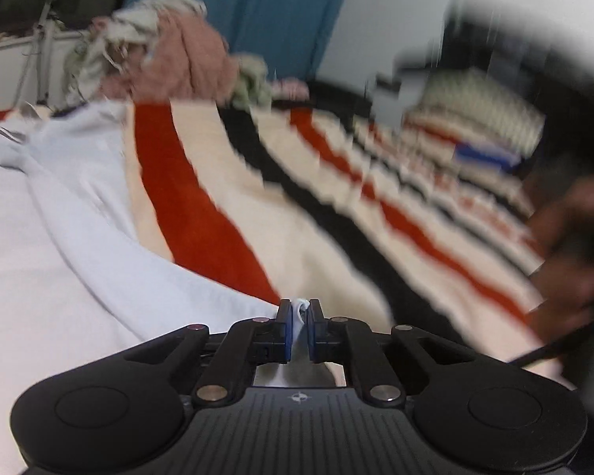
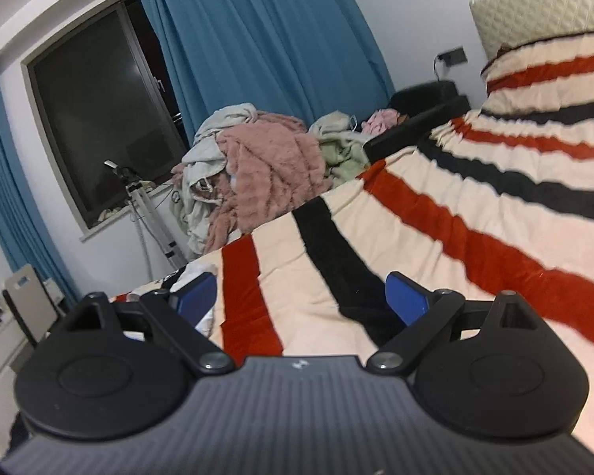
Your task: Fold clothes
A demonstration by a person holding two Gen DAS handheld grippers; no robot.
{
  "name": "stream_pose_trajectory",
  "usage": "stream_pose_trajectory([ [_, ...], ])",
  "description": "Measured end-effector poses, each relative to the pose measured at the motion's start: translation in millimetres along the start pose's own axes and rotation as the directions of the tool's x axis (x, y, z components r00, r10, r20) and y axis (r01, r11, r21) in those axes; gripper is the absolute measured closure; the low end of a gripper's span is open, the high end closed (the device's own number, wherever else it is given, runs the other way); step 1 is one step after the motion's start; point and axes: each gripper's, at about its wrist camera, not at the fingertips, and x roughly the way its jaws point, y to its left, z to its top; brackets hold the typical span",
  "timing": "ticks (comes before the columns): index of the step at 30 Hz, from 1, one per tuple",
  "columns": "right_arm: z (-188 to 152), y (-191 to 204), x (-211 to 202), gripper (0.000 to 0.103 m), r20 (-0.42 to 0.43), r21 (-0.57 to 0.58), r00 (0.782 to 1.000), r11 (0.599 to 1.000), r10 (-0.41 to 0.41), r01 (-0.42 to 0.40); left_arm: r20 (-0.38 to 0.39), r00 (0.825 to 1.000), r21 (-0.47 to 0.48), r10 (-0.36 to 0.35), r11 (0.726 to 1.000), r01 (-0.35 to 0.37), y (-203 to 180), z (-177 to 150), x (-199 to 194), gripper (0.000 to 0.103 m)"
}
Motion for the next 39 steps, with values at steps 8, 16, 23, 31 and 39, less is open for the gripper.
stream_pose_trajectory([
  [8,-2,16,-9,0.01,-0.003,-0.032,0.999,0.999,0.044,-0.045,0.101,0.991,-0.262,0.092,0.963,-0.062,60,-3,-127,0.095],
  [16,-21,51,-6,0.01,-0.077,-0.117,0.992,0.987,0.102,-0.11,-0.085,0.964,-0.322,0.252,0.909,-0.266,118,-36,-161,0.094],
  [23,-37,75,-7,0.01,-0.117,-0.183,0.983,0.97,0.138,-0.158,-0.07,0.951,-0.244,0.301,0.92,-0.308,113,-33,-172,0.04],
  [31,-50,94,-12,0.01,-0.131,-0.219,0.972,0.95,0.196,-0.222,0.043,0.919,-0.115,0.392,0.916,-0.385,93,7,-174,0.011],
  [39,-64,111,-12,0.01,-0.134,-0.26,0.961,0.927,0.242,-0.269,0.174,0.863,-0.068,0.475,0.88,-0.471,110,33,-148,0.003],
])
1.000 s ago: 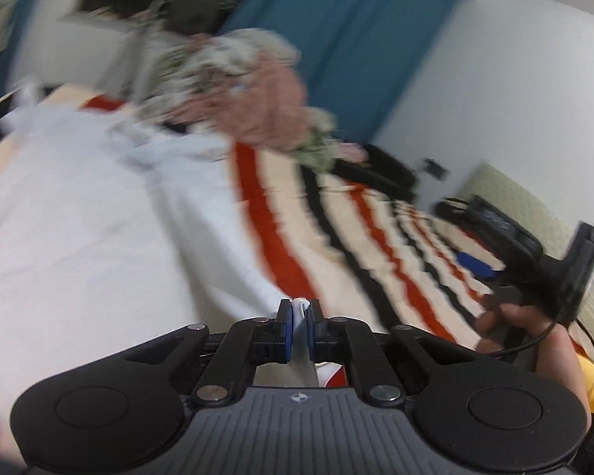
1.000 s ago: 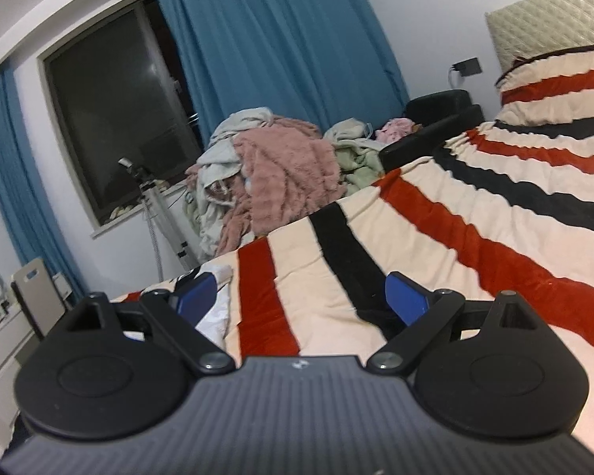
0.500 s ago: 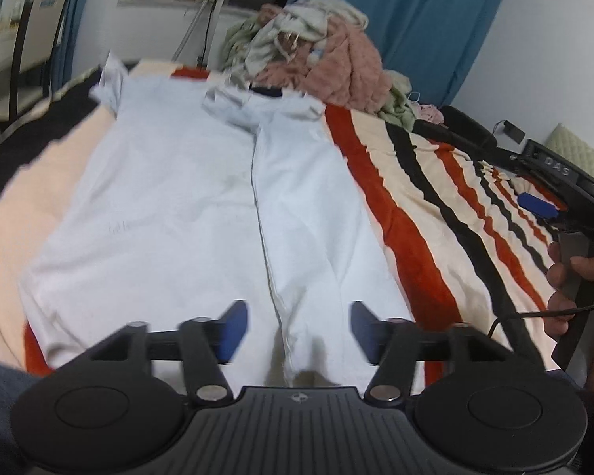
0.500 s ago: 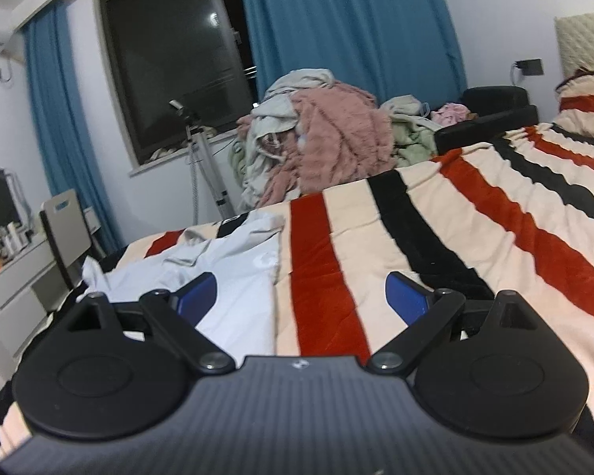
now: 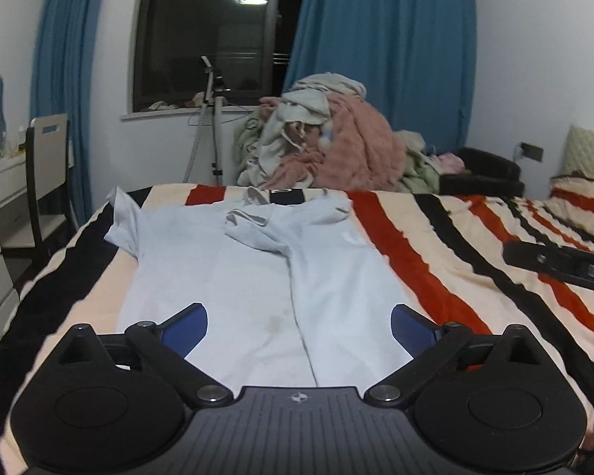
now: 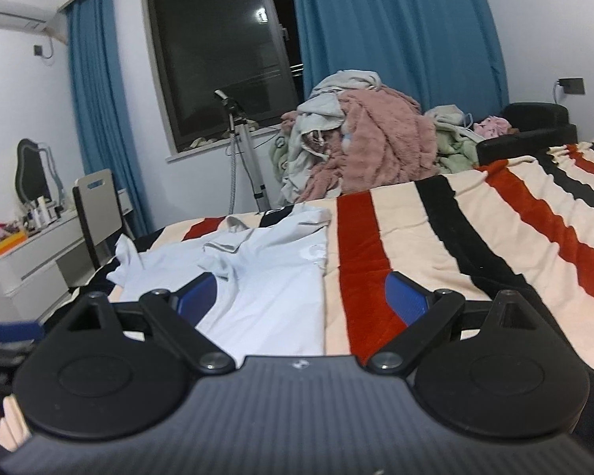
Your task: Fold clothes
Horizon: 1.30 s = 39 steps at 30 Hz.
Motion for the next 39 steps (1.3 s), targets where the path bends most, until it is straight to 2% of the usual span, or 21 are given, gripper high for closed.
stream_pose_trajectory([
  [4,-5,8,3,0.01,0.005,-0.019,1.0,1.0,0.016,-0.016,-0.032,0.999,-0.07,0.016,0.997,-0.018,12,-11,15,0.003],
  [13,-9,19,-2,0.01,0.033,-0.029,0.999,0.999,0.027,-0.026,-0.038,0.999,-0.089,0.038,0.995,-0.041,30,-17,12,0.003],
  [26,10,33,-55,0.01,0.079,-0.001,0.997,1.0,0.004,-0.004,0.075,0.997,-0.029,-0.015,0.999,0.018,17,24,-65,0.002],
  [32,26,55,-73,0.01,0.087,0.011,0.996,1.0,0.002,-0.003,0.092,0.996,-0.028,-0.001,1.0,0.003,25,41,-105,0.001],
  [35,44,65,-85,0.01,0.093,0.049,0.996,0.999,0.019,-0.023,0.084,0.996,-0.025,0.004,1.0,-0.002,28,56,-122,0.001],
  [39,71,83,-92,0.01,0.097,0.034,0.995,0.999,0.033,-0.036,0.099,0.994,-0.035,0.036,0.999,-0.033,34,78,-145,0.001],
])
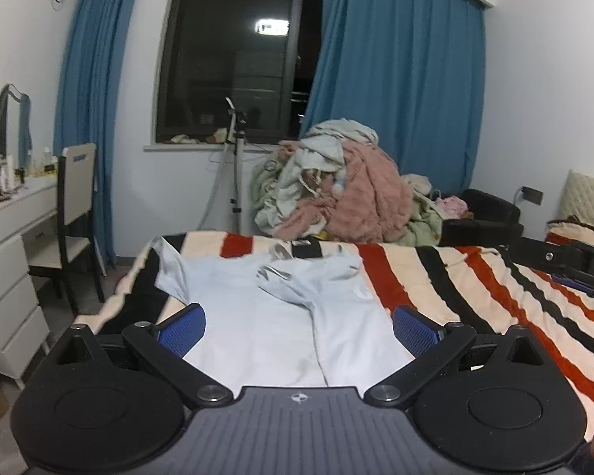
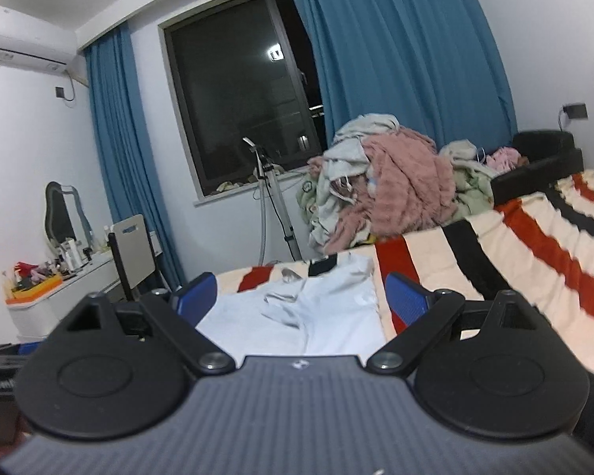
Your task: Fold clothes
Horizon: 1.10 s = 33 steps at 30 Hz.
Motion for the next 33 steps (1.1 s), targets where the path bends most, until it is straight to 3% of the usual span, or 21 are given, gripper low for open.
stream_pose_trajectory([
  [5,26,17,24,0.01,-0.051,-0.012,0.999,1.0,0.009,-0.009,0.093,0.991,-0.075,0.095,0.993,-0.088,29,34,-20,0.0],
  [8,33,26,53,0.01,-0.093,-0.035,0.995,0.999,0.019,-0.022,0.053,0.997,-0.106,0.064,0.993,-0.058,48,46,-6,0.0],
  [13,24,50,127,0.013,-0.181,-0.134,0.983,0.989,0.035,-0.06,0.036,0.995,-0.213,0.096,0.973,-0.086,80,28,42,0.0],
  [16,-2,69,185,0.025,-0.263,-0.181,0.964,0.978,0.049,-0.099,0.013,0.995,-0.265,0.103,0.959,-0.095,104,1,78,0.0],
  [22,-73,117,307,0.025,-0.403,-0.258,0.904,0.931,0.139,-0.258,-0.069,0.978,-0.21,0.196,0.956,-0.206,137,-51,138,0.001],
  [25,-112,149,364,0.026,-0.434,-0.29,0.882,0.898,0.183,-0.33,-0.071,0.953,-0.279,0.295,0.911,-0.303,157,-78,149,0.002],
  [27,-136,170,393,0.027,-0.438,-0.323,0.876,0.874,0.203,-0.364,-0.064,0.941,-0.349,0.334,0.876,-0.334,169,-91,156,0.002],
  [31,-178,210,451,0.026,-0.446,-0.395,0.864,0.815,0.234,-0.424,-0.093,0.934,-0.359,0.345,0.863,-0.354,182,-97,189,0.002],
  [33,-190,227,471,0.027,-0.426,-0.471,0.876,0.771,0.227,-0.429,-0.09,0.931,-0.36,0.354,0.86,-0.362,185,-100,201,0.002],
])
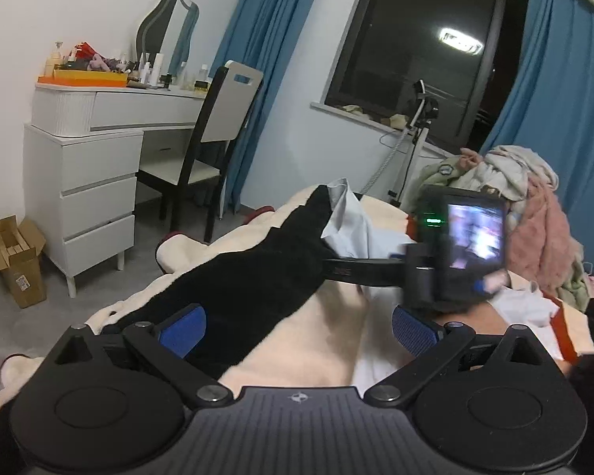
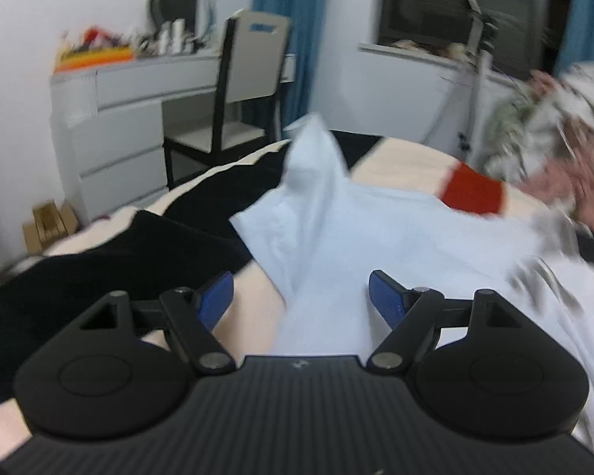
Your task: Fold clothes
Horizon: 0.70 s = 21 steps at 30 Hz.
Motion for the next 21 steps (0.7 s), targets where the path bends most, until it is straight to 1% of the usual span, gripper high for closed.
stream_pose_trajectory([
  [1,2,2,12,0.027,0.009,-0.032,1.0,0.999,-0.019,0.019,-0.005,1.0,-0.004,0.009,1.0,-0.009,0,0,10,0.002],
  [2,6,0,23,0.027,0.021,-0.024,0.999,0.999,-0.035,0.035,-0.016,1.0,-0.011,0.019,1.0,-0.019,0,-2,18,0.002],
  [3,9,-4,33,0.032,0.034,-0.01,0.998,0.999,-0.049,0.05,-0.031,0.999,-0.02,0.025,0.999,-0.026,0,-2,25,0.002],
  [4,13,-9,39,0.047,0.032,0.011,0.997,0.998,-0.064,0.064,-0.048,0.999,-0.03,0.025,0.999,-0.027,1,-3,32,0.002],
  [5,16,-14,44,0.057,0.026,0.032,0.997,0.996,-0.078,0.077,-0.053,0.998,-0.032,0.023,0.999,-0.024,1,-4,36,0.002],
  [6,19,-19,50,0.076,0.021,0.053,0.996,0.994,-0.092,0.091,-0.057,0.998,-0.033,0.02,0.999,-0.022,1,-5,39,0.002],
  [7,23,-25,55,0.089,0.015,0.075,0.994,0.992,-0.106,0.105,-0.056,0.998,-0.023,0.021,0.999,-0.023,0,-6,39,0.002],
  [8,26,-30,60,0.09,0.009,0.096,0.993,0.988,-0.12,0.118,-0.054,0.998,-0.014,0.022,1.0,-0.023,-2,-8,39,0.002],
  [10,31,-32,44,0.093,0.098,0.073,0.981,0.984,-0.17,0.164,-0.054,0.998,0.004,0.018,1.0,-0.018,-5,-10,42,0.002],
  [11,32,-38,30,0.093,0.148,0.095,0.971,0.979,-0.191,0.178,-0.05,0.999,0.01,0.013,1.0,-0.013,-6,-11,41,0.002],
  [13,32,-59,0,0.093,0.229,0.17,0.943,0.964,-0.242,0.207,-0.039,0.999,0.016,0.001,1.0,0.0,-10,-11,36,0.002],
  [15,28,-90,-28,0.093,0.268,0.263,0.912,0.934,-0.311,0.241,-0.032,0.999,0.02,-0.015,1.0,0.016,-14,-12,31,0.002],
  [17,19,-126,-54,0.093,0.28,0.354,0.882,0.895,-0.379,0.272,-0.028,0.999,0.022,-0.035,0.999,0.035,-17,-13,25,0.002],
  [18,11,-146,-62,0.093,0.264,0.396,0.871,0.87,-0.413,0.293,-0.026,0.999,0.022,-0.046,0.999,0.046,-19,-13,23,0.002],
  [19,2,-166,-70,0.093,0.243,0.437,0.861,0.843,-0.446,0.314,-0.027,0.998,0.02,-0.064,0.998,0.065,-20,-14,20,0.002],
  [21,-23,-201,-77,0.093,0.166,0.502,0.853,0.787,-0.495,0.359,-0.03,0.995,0.022,-0.096,0.995,0.097,-23,-16,17,0.002],
])
